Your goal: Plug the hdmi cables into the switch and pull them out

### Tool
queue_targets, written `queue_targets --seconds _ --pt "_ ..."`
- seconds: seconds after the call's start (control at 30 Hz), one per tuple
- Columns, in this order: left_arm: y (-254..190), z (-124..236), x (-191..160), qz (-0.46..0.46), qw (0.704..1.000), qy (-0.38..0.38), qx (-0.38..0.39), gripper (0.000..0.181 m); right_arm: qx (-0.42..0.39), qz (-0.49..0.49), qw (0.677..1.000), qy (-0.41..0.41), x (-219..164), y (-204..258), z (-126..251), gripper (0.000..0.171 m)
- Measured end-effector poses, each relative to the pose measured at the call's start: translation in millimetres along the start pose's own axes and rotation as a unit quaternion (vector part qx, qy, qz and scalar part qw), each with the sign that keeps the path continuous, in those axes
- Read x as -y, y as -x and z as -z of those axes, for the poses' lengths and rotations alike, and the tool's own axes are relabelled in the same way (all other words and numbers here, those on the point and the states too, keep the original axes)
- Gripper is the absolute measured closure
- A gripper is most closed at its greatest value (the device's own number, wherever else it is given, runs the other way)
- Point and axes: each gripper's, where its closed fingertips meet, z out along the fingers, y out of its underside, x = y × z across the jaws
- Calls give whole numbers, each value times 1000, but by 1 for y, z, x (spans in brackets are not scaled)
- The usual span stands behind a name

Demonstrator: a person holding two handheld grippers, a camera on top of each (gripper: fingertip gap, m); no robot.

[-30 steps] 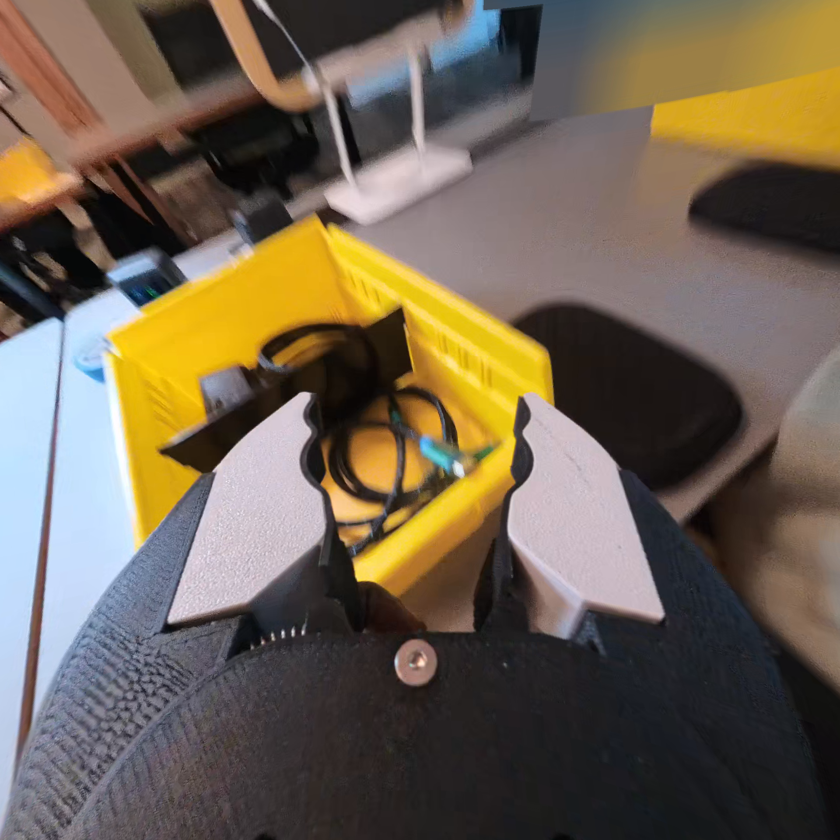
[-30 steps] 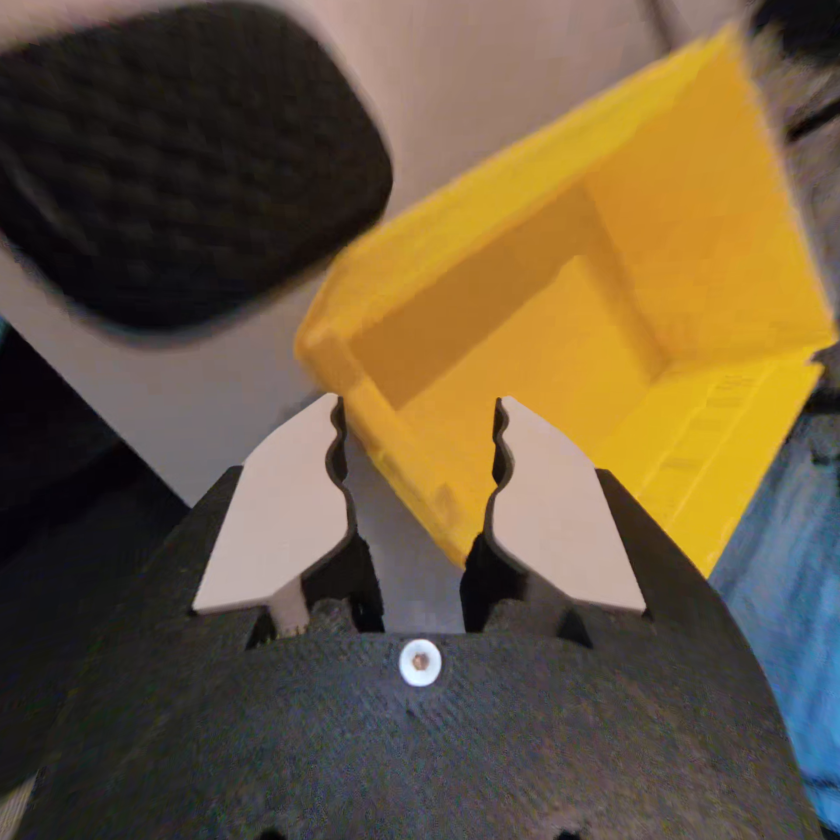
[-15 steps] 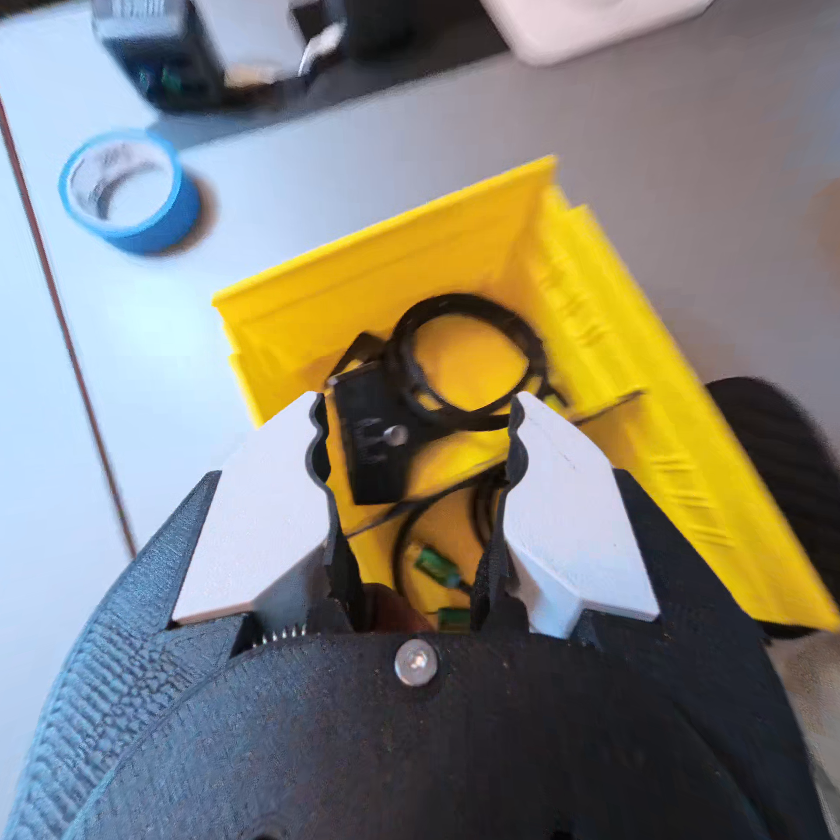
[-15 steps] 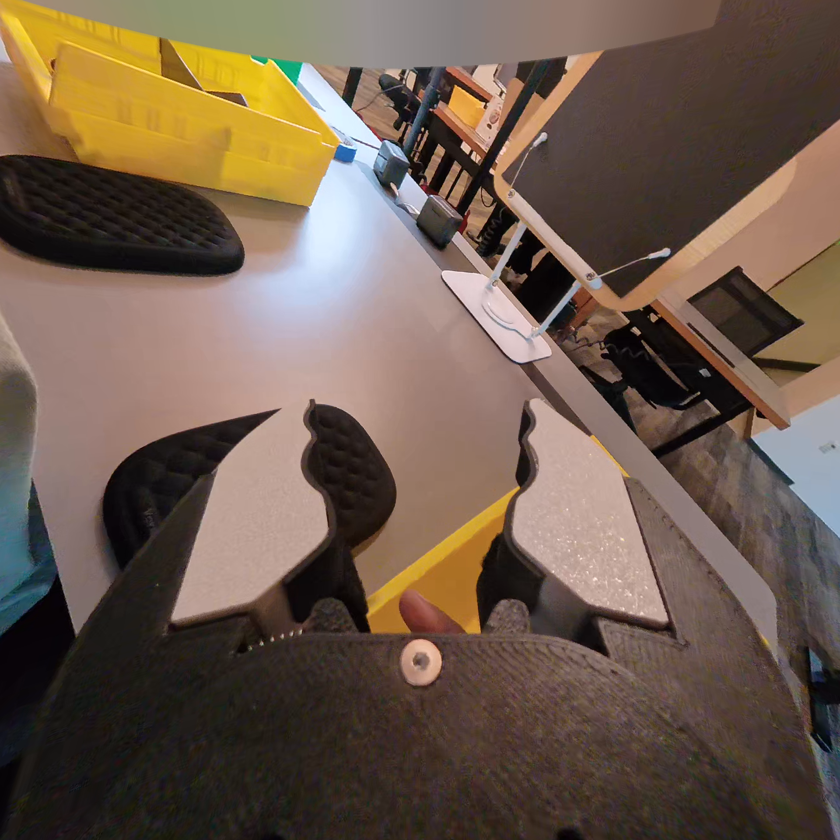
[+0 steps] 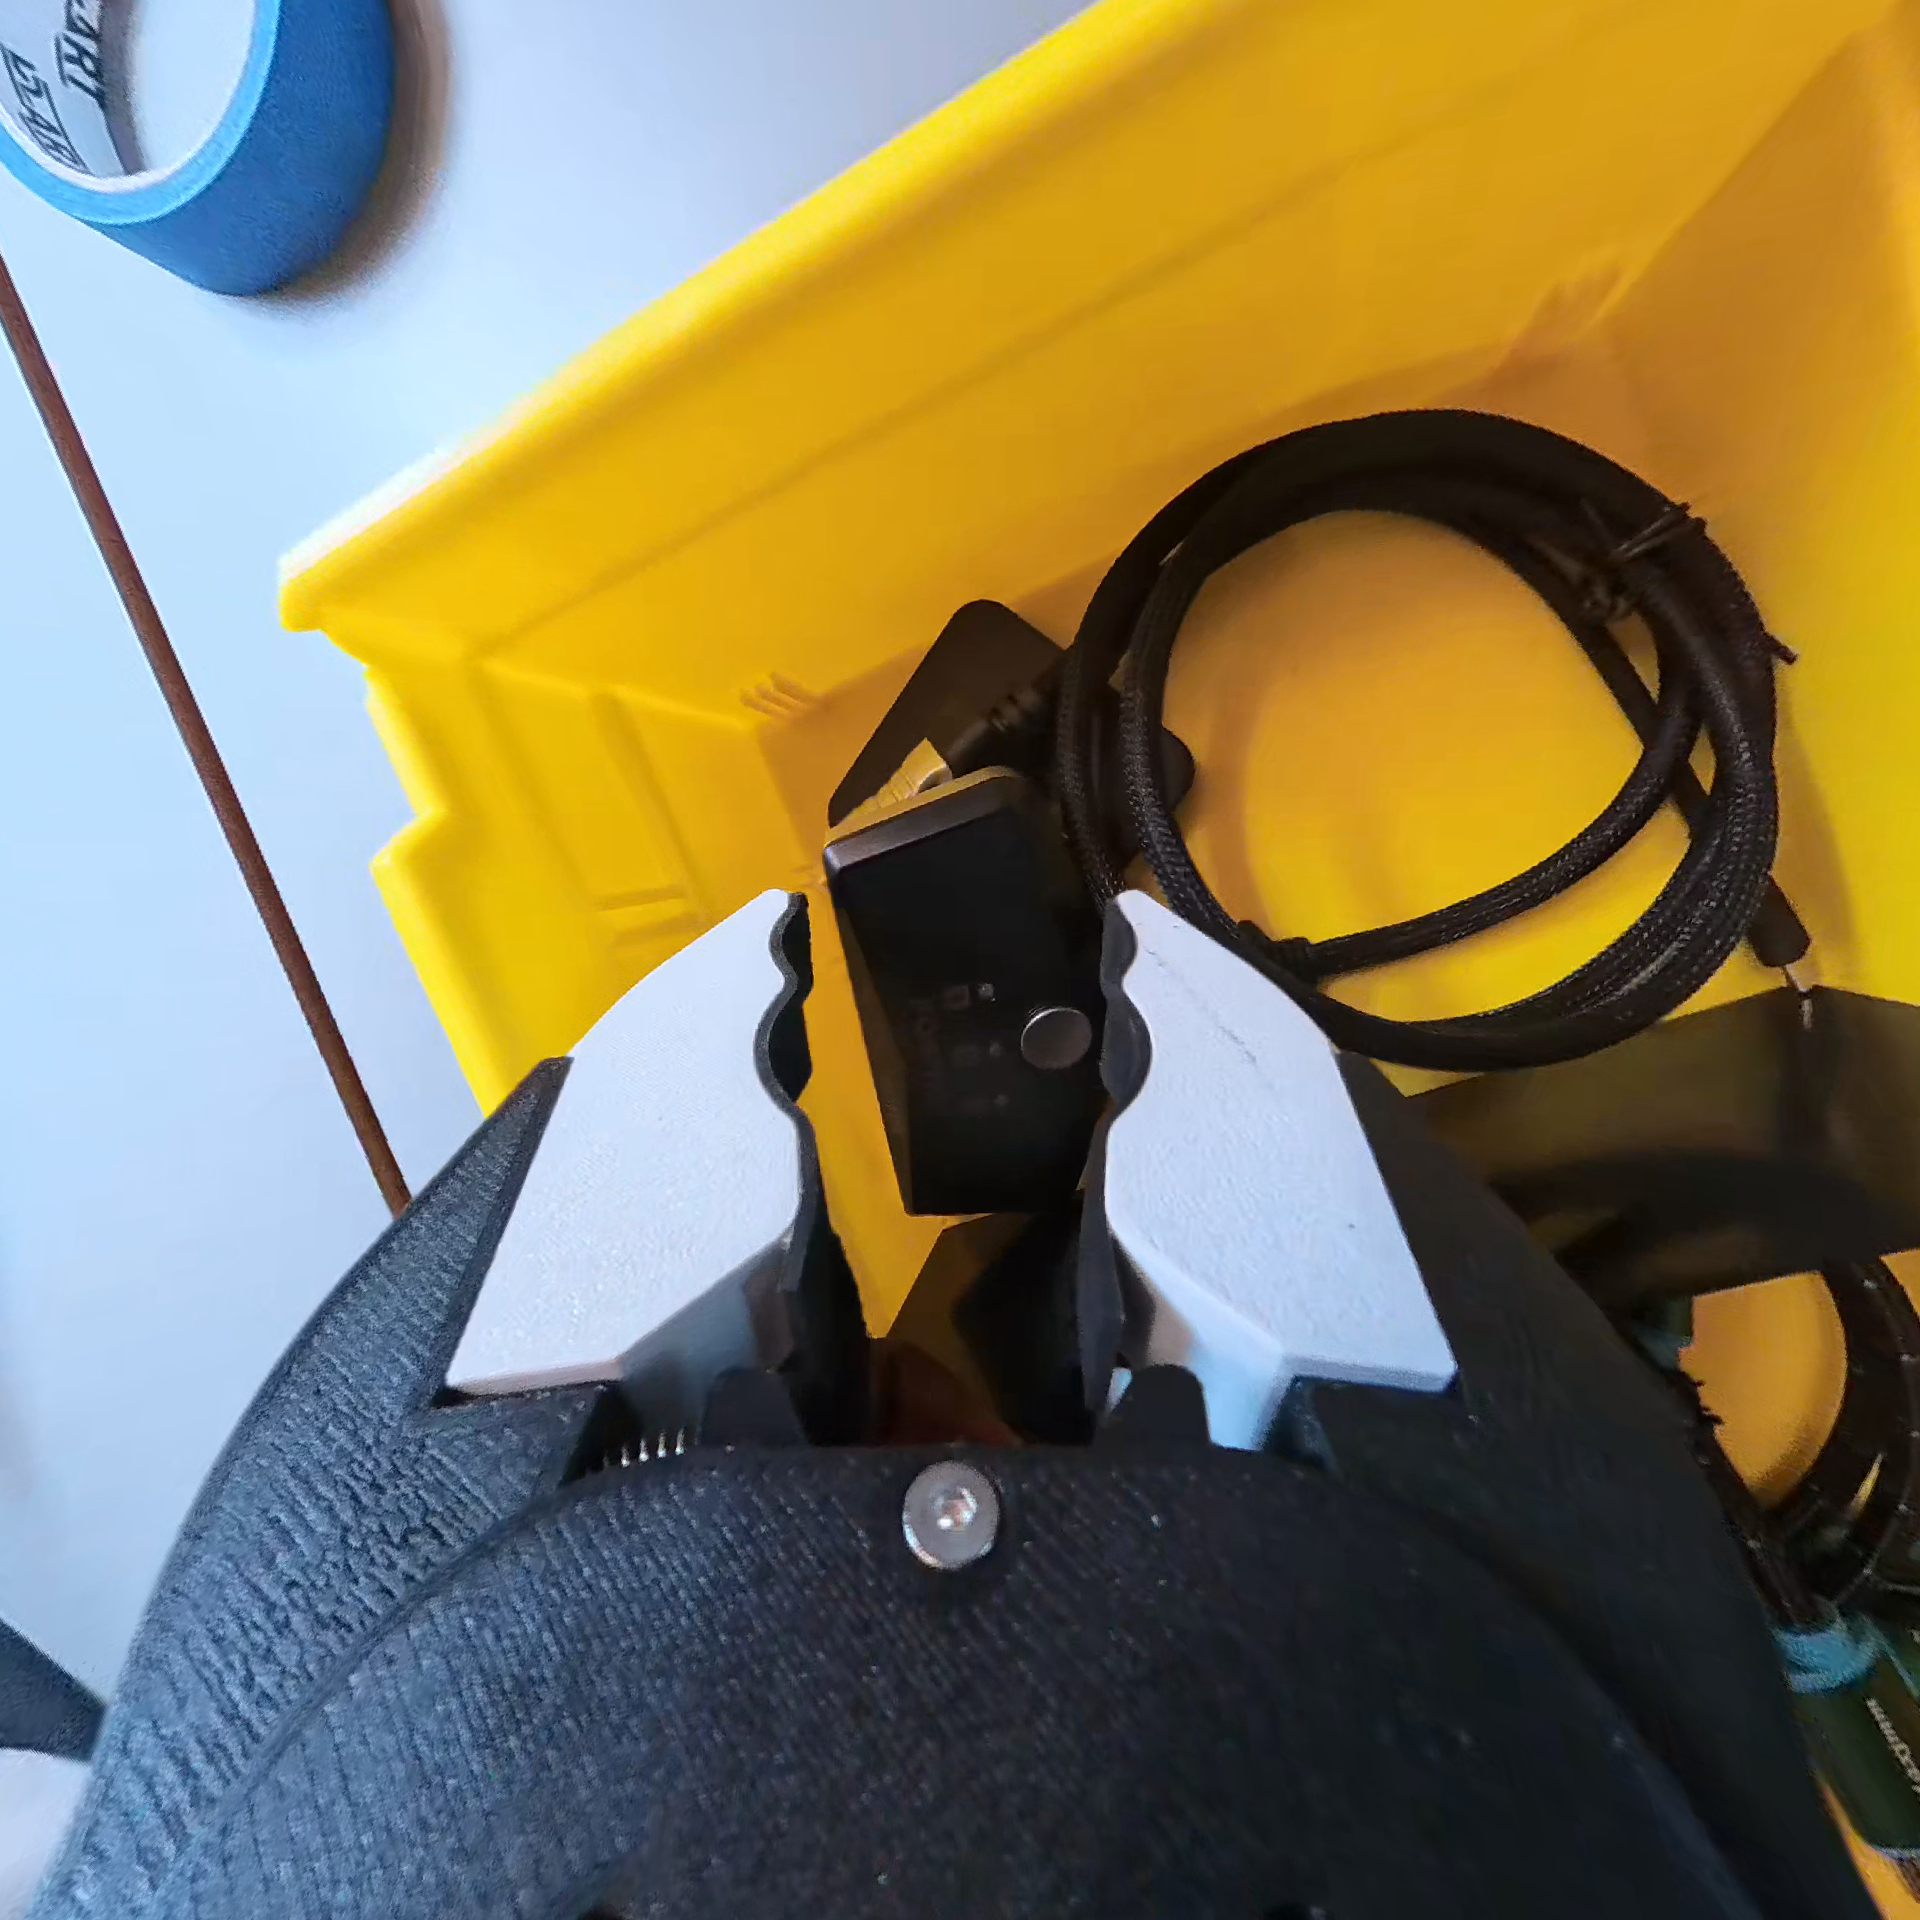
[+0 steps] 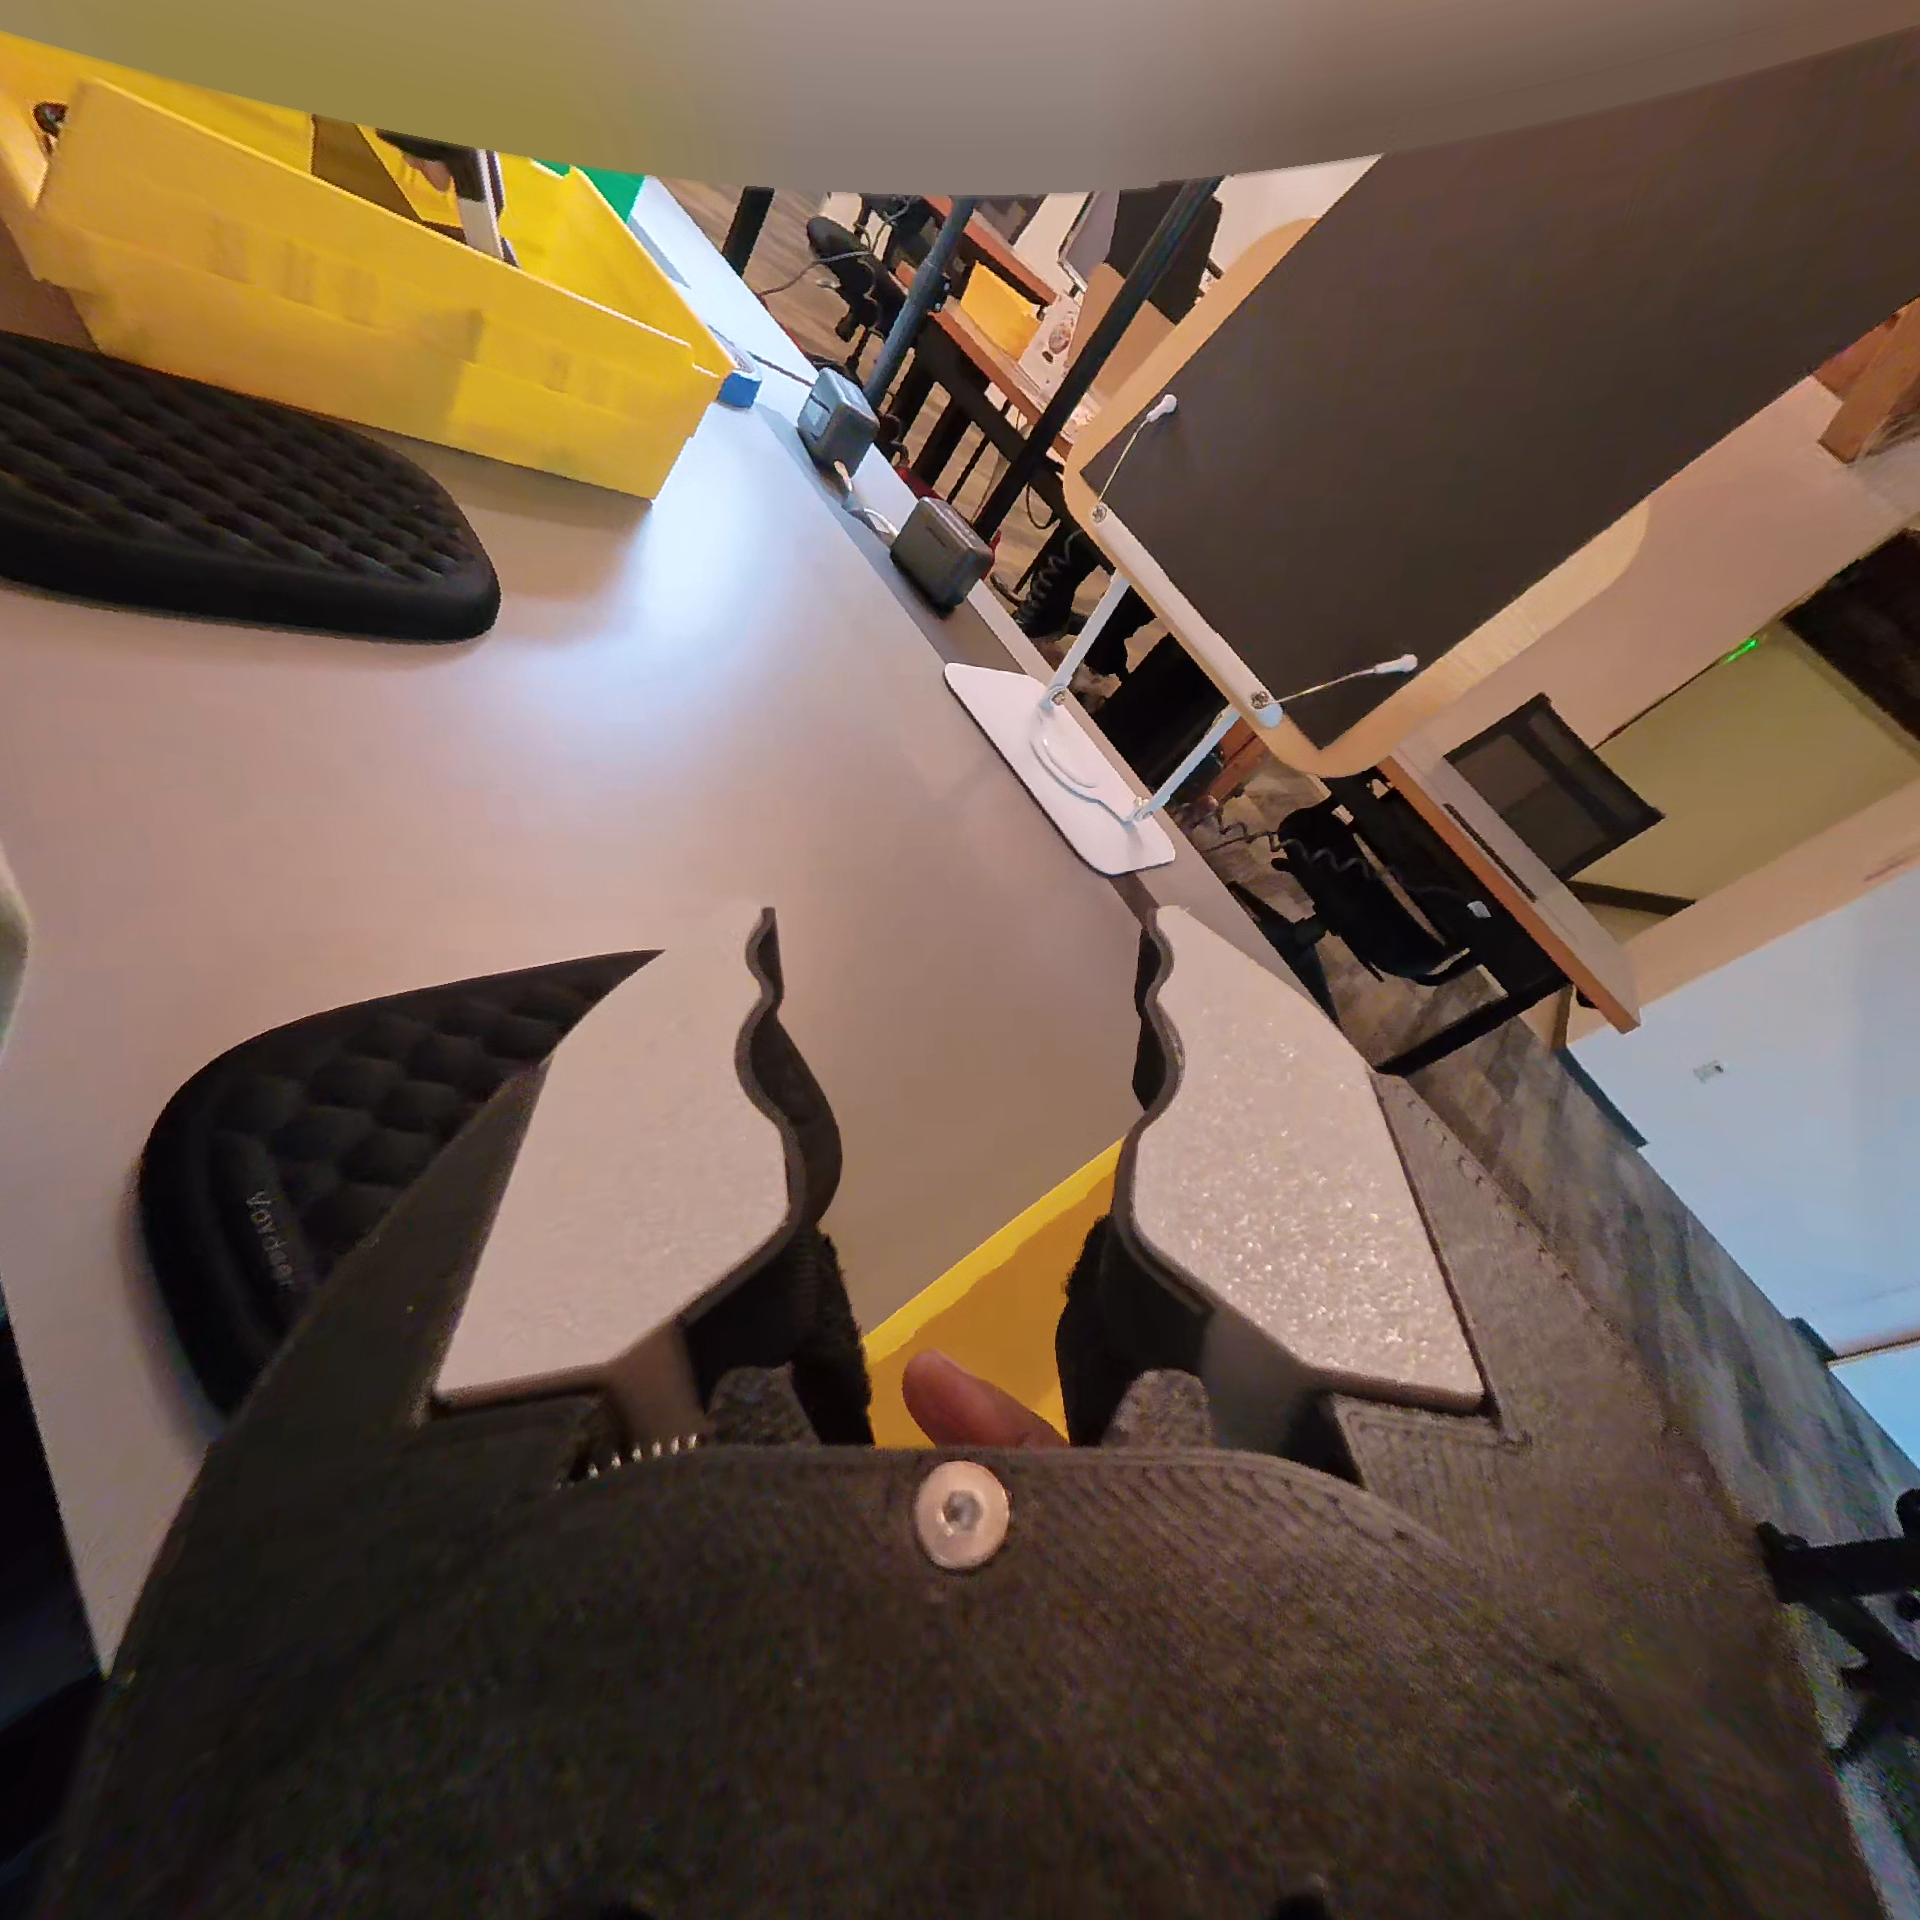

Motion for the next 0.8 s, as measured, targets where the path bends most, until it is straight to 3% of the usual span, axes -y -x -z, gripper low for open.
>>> queue_targets --seconds 0.33,0.57,0.8 --pt "-2 -7 -1 27 999 8 -14 134 4 20 1000 1 1 2 -7 110" --pt "-2 -8 2 -4 1000 15 -25 135 -2 33 999 0 0 1 -8 113" --pt "-2 14 20 -48 998 -40 -21 142 -16 47 999 7 -3 -4 -10 115"
